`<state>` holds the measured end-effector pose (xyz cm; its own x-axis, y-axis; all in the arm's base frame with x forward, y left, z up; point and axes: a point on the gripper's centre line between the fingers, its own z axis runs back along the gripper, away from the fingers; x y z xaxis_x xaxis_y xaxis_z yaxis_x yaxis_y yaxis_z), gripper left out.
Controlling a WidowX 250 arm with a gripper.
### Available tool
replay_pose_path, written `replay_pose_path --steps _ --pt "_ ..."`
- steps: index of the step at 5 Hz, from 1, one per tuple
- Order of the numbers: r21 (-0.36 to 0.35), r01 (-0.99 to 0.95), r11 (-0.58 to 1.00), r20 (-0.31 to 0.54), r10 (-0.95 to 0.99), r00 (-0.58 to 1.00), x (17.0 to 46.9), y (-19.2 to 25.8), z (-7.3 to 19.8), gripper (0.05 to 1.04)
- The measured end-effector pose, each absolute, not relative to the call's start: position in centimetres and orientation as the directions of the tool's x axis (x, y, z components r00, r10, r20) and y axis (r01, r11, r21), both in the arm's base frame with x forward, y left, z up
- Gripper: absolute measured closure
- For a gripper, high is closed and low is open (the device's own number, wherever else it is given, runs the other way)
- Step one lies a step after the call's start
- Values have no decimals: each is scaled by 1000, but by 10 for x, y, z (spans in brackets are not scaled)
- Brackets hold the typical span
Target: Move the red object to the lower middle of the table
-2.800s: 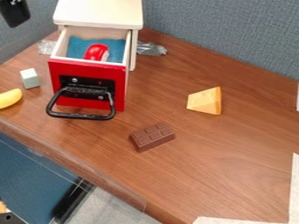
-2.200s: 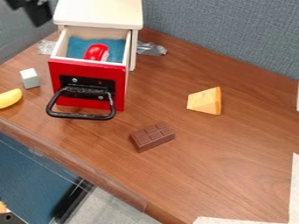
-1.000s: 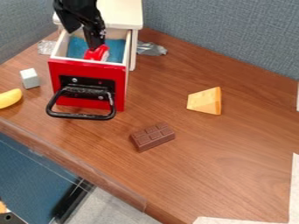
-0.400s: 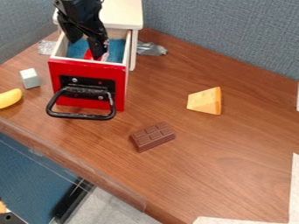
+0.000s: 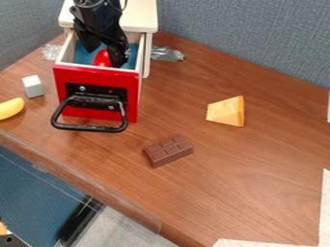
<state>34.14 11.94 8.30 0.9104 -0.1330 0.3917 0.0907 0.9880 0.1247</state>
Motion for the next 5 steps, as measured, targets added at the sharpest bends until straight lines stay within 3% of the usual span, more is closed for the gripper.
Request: replay_pose_path --steps 1,2,3,5 --pt "135 73 988 374 -119 920 343 120 72 119" --pt "139 49 989 356 -96 930 343 123 63 396" --pt "130 53 990 362 -97 927 344 122 64 508" --pt "74 79 994 435 -104 894 338 114 104 508"
